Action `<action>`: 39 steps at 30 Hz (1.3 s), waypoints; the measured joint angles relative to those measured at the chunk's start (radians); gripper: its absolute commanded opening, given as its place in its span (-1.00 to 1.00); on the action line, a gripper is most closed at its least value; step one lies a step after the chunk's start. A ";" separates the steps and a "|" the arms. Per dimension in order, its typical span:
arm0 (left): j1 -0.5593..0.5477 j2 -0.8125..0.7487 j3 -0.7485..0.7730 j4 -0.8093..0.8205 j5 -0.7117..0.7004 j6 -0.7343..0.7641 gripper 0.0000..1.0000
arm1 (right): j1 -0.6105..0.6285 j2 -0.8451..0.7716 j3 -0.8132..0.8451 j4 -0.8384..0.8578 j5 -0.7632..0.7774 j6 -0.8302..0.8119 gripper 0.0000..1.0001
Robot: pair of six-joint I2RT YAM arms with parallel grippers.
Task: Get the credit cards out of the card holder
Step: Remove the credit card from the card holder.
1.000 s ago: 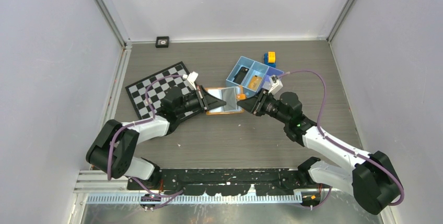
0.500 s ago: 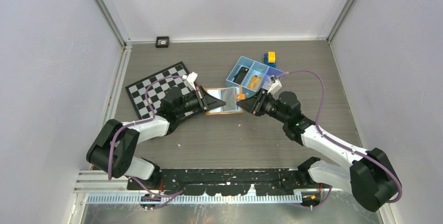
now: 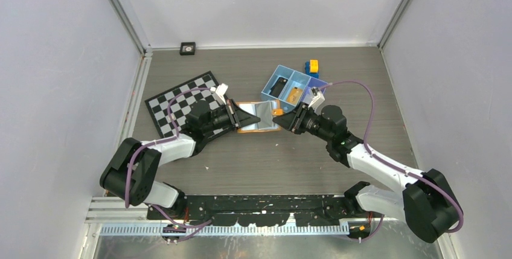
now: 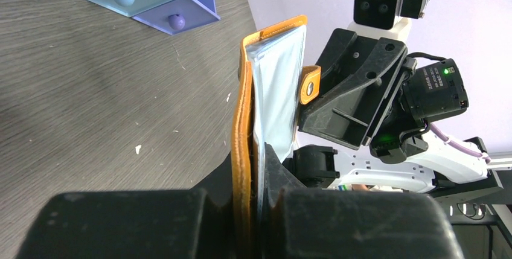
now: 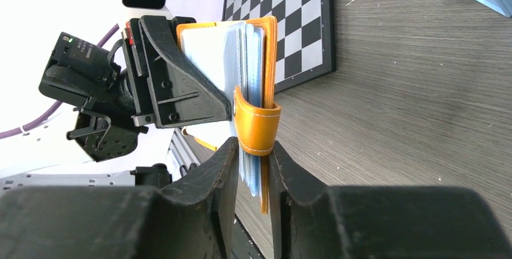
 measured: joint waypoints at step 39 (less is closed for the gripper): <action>0.006 0.032 0.016 -0.026 0.012 0.001 -1.00 | -0.006 0.041 -0.008 0.060 -0.057 0.028 -0.98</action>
